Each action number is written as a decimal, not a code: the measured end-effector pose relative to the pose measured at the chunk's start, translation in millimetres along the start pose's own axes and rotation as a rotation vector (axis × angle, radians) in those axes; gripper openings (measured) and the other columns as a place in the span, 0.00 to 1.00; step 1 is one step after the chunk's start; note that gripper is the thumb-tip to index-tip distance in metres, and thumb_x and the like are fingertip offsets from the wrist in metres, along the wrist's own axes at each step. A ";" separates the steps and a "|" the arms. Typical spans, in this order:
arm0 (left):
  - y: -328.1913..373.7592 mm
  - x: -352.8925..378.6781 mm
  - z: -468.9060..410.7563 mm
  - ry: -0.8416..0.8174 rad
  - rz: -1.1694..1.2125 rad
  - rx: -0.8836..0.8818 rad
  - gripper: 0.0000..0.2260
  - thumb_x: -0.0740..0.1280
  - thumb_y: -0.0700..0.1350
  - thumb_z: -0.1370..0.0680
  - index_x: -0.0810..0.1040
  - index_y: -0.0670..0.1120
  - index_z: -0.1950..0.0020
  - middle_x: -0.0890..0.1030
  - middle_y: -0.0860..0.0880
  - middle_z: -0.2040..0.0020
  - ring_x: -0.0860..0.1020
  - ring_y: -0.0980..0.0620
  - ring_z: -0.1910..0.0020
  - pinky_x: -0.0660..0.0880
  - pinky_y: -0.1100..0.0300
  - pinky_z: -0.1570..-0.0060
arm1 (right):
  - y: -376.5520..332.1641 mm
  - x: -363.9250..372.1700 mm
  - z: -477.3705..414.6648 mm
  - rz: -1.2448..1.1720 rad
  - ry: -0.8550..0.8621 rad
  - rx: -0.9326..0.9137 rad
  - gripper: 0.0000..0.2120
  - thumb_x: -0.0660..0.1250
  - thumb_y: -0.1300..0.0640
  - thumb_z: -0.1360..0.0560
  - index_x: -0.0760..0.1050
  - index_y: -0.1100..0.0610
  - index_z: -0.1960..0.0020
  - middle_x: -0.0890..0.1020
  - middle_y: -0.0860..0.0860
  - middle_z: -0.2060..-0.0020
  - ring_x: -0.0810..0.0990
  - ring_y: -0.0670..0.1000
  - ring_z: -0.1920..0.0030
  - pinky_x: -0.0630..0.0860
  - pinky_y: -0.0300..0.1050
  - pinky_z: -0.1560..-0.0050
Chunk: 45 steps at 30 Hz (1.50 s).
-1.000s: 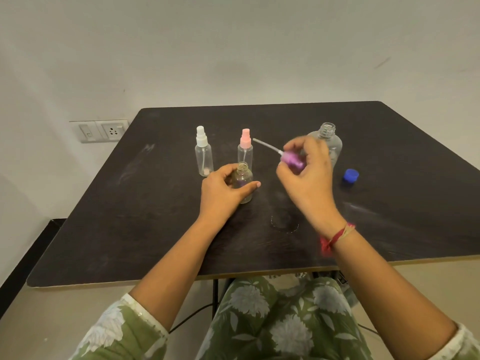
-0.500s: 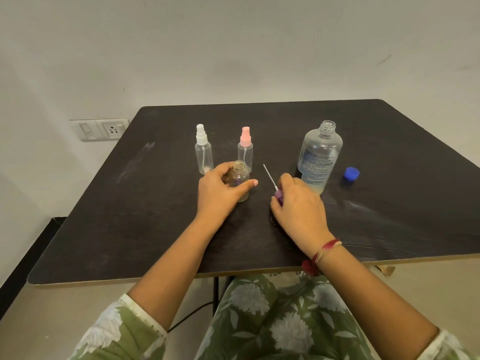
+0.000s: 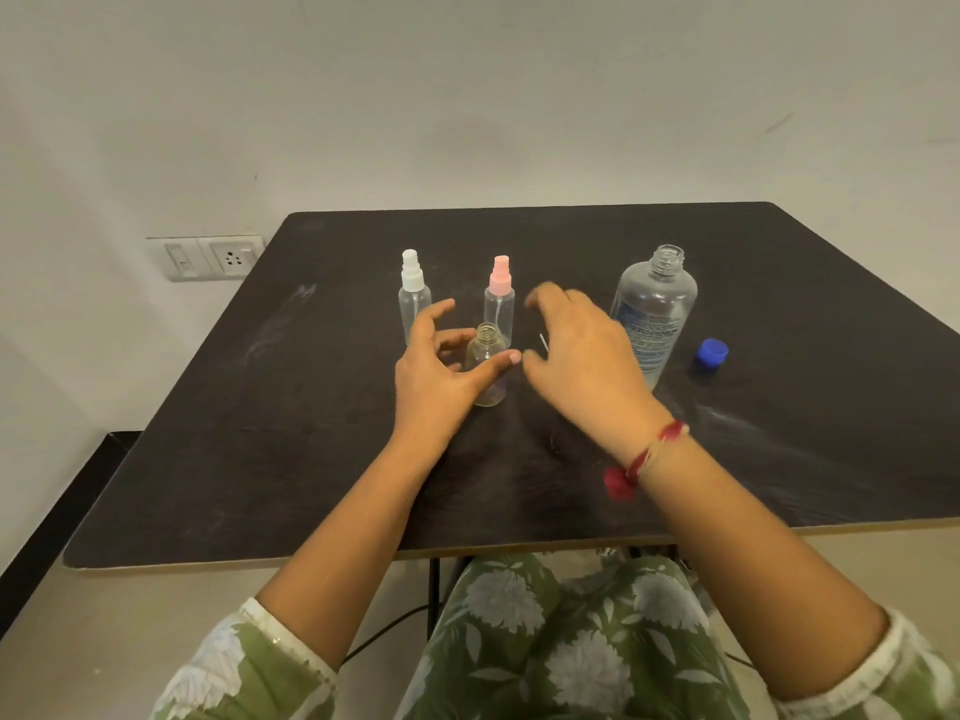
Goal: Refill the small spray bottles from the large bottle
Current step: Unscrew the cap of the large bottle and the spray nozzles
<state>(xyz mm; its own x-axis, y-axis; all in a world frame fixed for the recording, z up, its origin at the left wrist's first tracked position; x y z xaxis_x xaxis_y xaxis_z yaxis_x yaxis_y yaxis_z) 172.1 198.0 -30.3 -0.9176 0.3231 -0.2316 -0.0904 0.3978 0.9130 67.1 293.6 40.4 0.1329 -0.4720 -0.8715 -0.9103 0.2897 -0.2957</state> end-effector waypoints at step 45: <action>43.5 -89.5 39.5 0.176 -0.240 0.278 0.18 0.72 0.59 0.35 0.77 0.50 0.52 0.79 0.57 0.58 0.78 0.59 0.58 0.76 0.66 0.58 | -88.2 -8.3 -9.0 -0.460 -0.012 -0.138 0.14 0.74 0.44 0.34 0.76 0.54 0.61 0.79 0.46 0.67 0.77 0.45 0.64 0.74 0.42 0.62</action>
<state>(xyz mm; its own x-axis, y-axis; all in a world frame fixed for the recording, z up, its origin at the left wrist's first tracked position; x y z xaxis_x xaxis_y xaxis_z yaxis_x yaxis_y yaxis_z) 265.6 220.3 16.9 -0.9378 0.0504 -0.3436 -0.2237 0.6691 0.7087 142.7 264.5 77.2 0.5382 -0.5152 -0.6670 -0.7991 -0.0603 -0.5982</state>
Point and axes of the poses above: each hand's wrist, its own z-axis away from the middle knuckle, its own x-axis out of the palm, y = z × x, the point moved 10 cm from there along -z, towards the middle knuckle
